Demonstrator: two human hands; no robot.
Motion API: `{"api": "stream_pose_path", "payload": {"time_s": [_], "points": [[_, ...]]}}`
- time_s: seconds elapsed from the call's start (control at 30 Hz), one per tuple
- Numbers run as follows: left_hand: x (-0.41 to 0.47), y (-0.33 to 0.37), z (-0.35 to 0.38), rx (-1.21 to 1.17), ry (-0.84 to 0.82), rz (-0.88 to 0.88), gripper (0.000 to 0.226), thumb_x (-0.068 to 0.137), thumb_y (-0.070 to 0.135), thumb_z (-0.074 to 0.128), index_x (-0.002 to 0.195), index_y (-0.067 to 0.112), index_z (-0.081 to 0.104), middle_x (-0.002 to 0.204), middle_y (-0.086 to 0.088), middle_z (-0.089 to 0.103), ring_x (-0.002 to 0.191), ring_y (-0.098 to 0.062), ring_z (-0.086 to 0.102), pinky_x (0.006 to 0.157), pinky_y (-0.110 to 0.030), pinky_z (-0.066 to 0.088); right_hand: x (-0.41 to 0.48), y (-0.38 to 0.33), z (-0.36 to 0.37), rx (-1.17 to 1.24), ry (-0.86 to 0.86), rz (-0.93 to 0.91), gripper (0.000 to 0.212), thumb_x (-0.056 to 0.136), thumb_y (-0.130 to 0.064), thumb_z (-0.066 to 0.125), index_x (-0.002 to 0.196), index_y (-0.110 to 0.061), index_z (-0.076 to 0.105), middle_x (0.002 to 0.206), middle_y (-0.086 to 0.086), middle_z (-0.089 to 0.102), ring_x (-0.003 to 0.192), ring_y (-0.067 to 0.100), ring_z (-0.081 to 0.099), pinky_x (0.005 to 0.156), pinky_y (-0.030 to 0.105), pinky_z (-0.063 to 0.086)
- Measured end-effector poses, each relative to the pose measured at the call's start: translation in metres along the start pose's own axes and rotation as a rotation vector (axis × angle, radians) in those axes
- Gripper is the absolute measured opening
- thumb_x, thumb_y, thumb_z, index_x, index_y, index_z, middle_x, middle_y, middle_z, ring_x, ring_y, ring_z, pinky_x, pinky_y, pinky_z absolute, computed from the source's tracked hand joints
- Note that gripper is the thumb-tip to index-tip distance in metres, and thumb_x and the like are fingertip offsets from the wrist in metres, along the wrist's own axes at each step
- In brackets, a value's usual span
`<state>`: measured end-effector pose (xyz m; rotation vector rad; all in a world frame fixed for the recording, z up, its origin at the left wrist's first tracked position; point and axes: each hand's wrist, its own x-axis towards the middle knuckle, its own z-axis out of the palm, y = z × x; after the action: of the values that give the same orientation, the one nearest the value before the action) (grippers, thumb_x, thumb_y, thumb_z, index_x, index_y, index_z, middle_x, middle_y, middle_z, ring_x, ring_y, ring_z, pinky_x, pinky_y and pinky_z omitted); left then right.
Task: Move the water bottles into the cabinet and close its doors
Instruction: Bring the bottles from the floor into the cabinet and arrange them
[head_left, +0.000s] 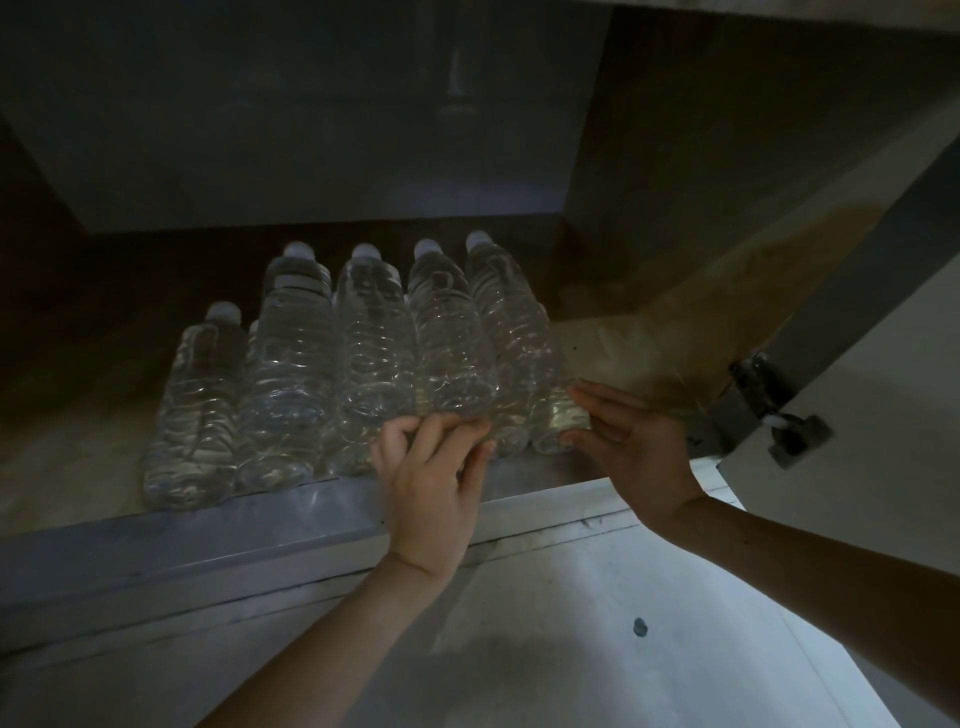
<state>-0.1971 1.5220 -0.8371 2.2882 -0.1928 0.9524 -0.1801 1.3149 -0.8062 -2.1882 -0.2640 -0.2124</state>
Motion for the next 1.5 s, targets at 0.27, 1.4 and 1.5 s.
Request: {"api": "stream_pose_path", "payload": {"time_s": [0.27, 1.4, 1.5], "points": [[0.001, 0.001, 0.0, 0.004, -0.012, -0.017, 0.016, 0.077, 0.02, 0.084, 0.091, 0.02, 0.076, 0.089, 0.011, 0.066, 0.091, -0.015, 0.04, 0.082, -0.031, 0.03, 0.004, 0.001, 0.003, 0.055, 0.043, -0.029, 0.049, 0.078, -0.018, 0.076, 0.122, -0.03, 0.058, 0.13, -0.001, 0.063, 0.118, 0.023, 0.063, 0.101, 0.046, 0.051], [0.026, -0.042, -0.075, 0.394, -0.233, 0.154, 0.098, 0.08, 0.063, 0.058, 0.15, 0.004, 0.025, 0.157, -0.016, 0.033, 0.147, -0.029, 0.025, 0.124, -0.039, 0.001, 0.003, -0.03, 0.042, -0.297, 0.045, -0.224, 0.03, 0.081, -0.009, 0.077, 0.11, -0.015, 0.071, 0.109, 0.001, 0.063, 0.102, 0.007, 0.049, 0.091, 0.007, 0.037], [0.027, -0.042, -0.075, 0.371, -0.221, 0.146, 0.097, 0.078, 0.061, 0.062, 0.148, 0.003, 0.03, 0.155, -0.015, 0.037, 0.145, -0.027, 0.029, 0.124, -0.038, 0.001, 0.006, -0.03, 0.043, -0.263, 0.05, -0.215, 0.027, 0.082, -0.006, 0.076, 0.108, -0.013, 0.073, 0.108, 0.001, 0.063, 0.102, 0.016, 0.056, 0.091, 0.025, 0.048]]}}
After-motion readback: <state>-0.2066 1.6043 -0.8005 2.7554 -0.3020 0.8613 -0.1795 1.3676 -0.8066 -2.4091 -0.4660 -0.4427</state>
